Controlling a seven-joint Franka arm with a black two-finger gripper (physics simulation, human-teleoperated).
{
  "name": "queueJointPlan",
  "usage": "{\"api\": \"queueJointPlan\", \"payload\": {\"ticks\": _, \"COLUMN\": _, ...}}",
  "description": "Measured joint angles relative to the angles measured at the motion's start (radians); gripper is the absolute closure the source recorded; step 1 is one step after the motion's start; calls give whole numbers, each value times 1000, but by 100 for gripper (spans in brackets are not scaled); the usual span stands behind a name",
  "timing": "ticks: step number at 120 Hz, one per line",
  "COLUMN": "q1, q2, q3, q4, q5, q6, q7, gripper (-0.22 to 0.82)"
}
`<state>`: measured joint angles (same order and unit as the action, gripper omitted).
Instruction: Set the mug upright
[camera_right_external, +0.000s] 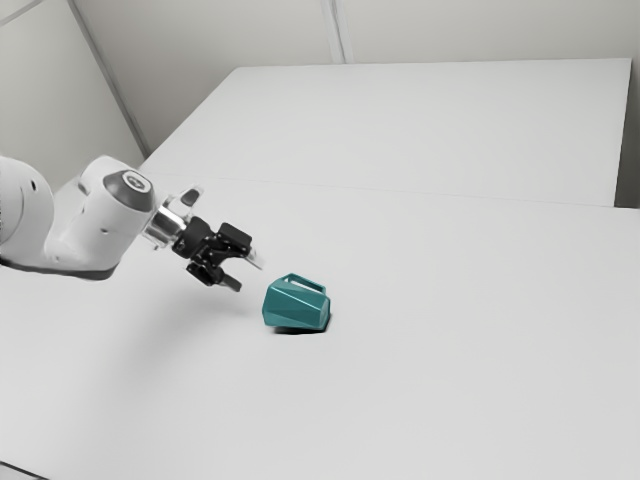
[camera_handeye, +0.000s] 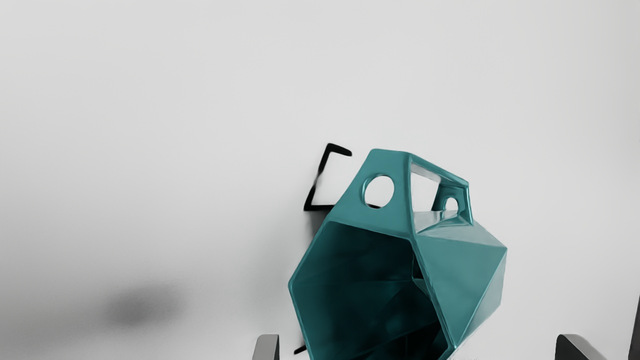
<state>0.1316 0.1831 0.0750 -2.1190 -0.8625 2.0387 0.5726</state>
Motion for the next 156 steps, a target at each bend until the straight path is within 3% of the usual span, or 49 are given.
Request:
{"api": "queueJointPlan", "payload": {"ticks": 30, "q1": 8, "q2": 4, "q3": 39, "q4": -71, "q5": -281, "q6": -35, "q7": 289, "gripper": 0}}
{"api": "queueJointPlan", "payload": {"ticks": 56, "q1": -2, "q2": 34, "q3": 43, "q4": -80, "q5": -394, "q6": -71, "q7": 464, "gripper": 0}}
{"api": "queueJointPlan", "payload": {"ticks": 123, "q1": -63, "q2": 43, "q3": 30, "q4": -112, "q5": -411, "q6": -69, "q7": 577, "gripper": 1}}
{"api": "queueJointPlan", "payload": {"ticks": 131, "q1": -66, "q2": 43, "q3": 28, "q4": -113, "q5": -413, "q6": -61, "q7": 580, "gripper": 7}}
{"api": "queueJointPlan", "payload": {"ticks": 156, "q1": -70, "q2": 43, "q3": 26, "q4": -112, "q5": -415, "q6": -42, "q7": 583, "gripper": 42}}
